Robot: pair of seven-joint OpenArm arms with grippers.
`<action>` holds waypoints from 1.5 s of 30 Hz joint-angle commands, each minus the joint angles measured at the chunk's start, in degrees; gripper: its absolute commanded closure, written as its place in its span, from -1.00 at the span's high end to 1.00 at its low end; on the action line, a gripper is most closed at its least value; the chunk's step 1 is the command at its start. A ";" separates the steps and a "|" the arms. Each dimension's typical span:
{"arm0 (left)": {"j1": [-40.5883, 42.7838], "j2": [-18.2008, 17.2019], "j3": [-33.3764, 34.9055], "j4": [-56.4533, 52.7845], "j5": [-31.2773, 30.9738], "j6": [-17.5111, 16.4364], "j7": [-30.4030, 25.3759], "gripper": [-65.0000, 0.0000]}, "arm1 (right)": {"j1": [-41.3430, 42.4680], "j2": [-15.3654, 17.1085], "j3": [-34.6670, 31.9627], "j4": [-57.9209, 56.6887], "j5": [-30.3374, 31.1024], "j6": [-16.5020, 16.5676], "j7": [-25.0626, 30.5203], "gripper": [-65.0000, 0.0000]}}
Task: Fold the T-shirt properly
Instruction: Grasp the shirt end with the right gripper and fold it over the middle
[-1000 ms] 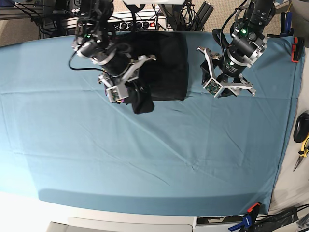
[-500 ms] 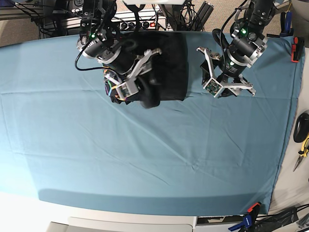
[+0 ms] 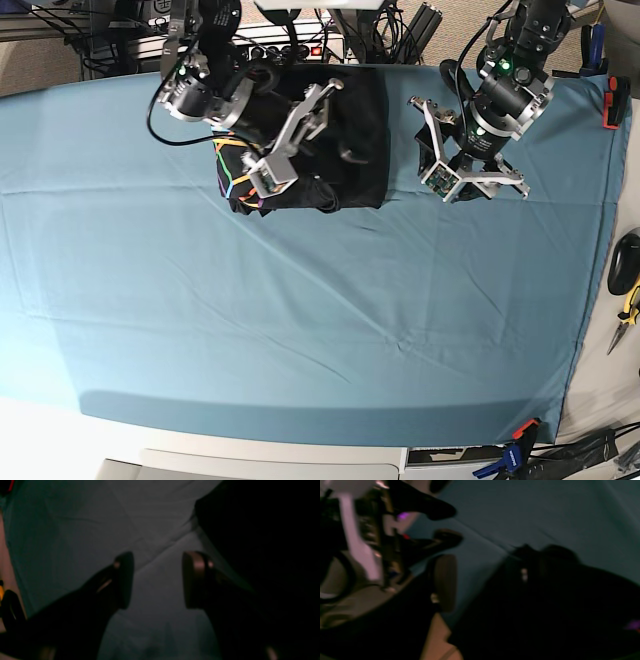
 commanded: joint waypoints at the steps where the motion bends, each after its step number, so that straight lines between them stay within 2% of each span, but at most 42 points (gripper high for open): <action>1: -0.24 -0.33 -0.22 1.09 0.22 0.07 -1.01 -0.02 | 0.44 -0.13 1.11 2.47 0.39 0.32 1.73 -0.29; 3: -0.24 -0.33 -0.22 1.09 0.20 0.07 -1.01 -0.02 | 0.42 -0.13 4.02 5.42 -2.36 0.32 1.75 -0.63; 5: -0.24 -0.33 -0.22 1.07 0.15 0.07 -1.03 -0.02 | 0.13 -0.15 7.61 8.17 -5.29 -4.00 1.75 -1.00; 8: -0.24 -0.33 -0.22 1.09 -0.85 0.07 -1.05 -0.02 | -1.90 -0.15 12.68 10.88 -8.79 -10.34 1.40 -1.00; 10: -0.26 -0.33 -0.22 1.07 -1.75 0.02 -1.07 -0.02 | -4.04 -0.13 14.53 11.34 -10.32 -13.20 0.37 -1.00; 14: -0.26 -0.31 -0.22 1.09 -2.16 0.02 -1.09 -0.02 | -7.58 -0.09 13.94 11.34 -15.45 -15.72 -0.44 -1.00; 18: -0.24 -0.33 -0.22 1.07 -2.16 0.02 -1.07 -0.02 | -8.39 1.62 10.16 11.34 -26.56 -20.37 -1.33 -1.00; 20: -0.24 -0.31 -0.22 1.07 -2.19 0.04 -1.09 -0.02 | -8.92 2.75 7.45 11.34 -27.69 -21.03 -1.07 -1.00; 26: -0.26 -0.31 -0.22 1.07 -2.16 0.04 -1.14 -0.02 | -10.69 2.71 -4.72 11.32 -27.58 -21.07 -0.96 -1.00; 29: -0.26 -0.31 -0.22 1.07 -2.14 0.04 -1.27 -0.02 | -10.69 2.69 -10.29 11.32 -24.22 -21.03 -0.26 -1.00; 31: -0.26 -0.31 -0.22 1.07 -2.14 0.04 -1.27 -0.02 | -10.69 2.69 -12.83 11.32 -20.46 -18.75 0.72 -1.00; 35: -0.26 -0.33 -0.22 1.07 -2.14 0.04 -1.29 -0.02 | -10.64 2.49 -15.15 11.32 -12.94 -11.19 2.97 -1.00; 37: -0.26 -0.33 -0.22 1.07 -2.14 0.04 -1.31 -0.02 | -10.64 2.38 -15.13 11.32 -11.32 -9.70 3.28 -1.00; 39: -0.26 -0.31 -0.22 1.07 -2.14 0.04 -1.31 -0.02 | -10.34 2.38 -15.10 11.34 -13.29 -9.44 3.67 -1.00; 41: -0.26 -0.31 -0.22 1.07 -2.14 0.04 -1.33 -0.02 | -9.97 2.38 -15.10 11.37 -19.21 -10.16 3.80 -1.00; 45: -0.26 -0.31 -0.22 1.07 -2.19 0.04 -1.29 -0.02 | -8.70 2.51 -15.10 12.92 -33.97 -17.53 5.03 -1.00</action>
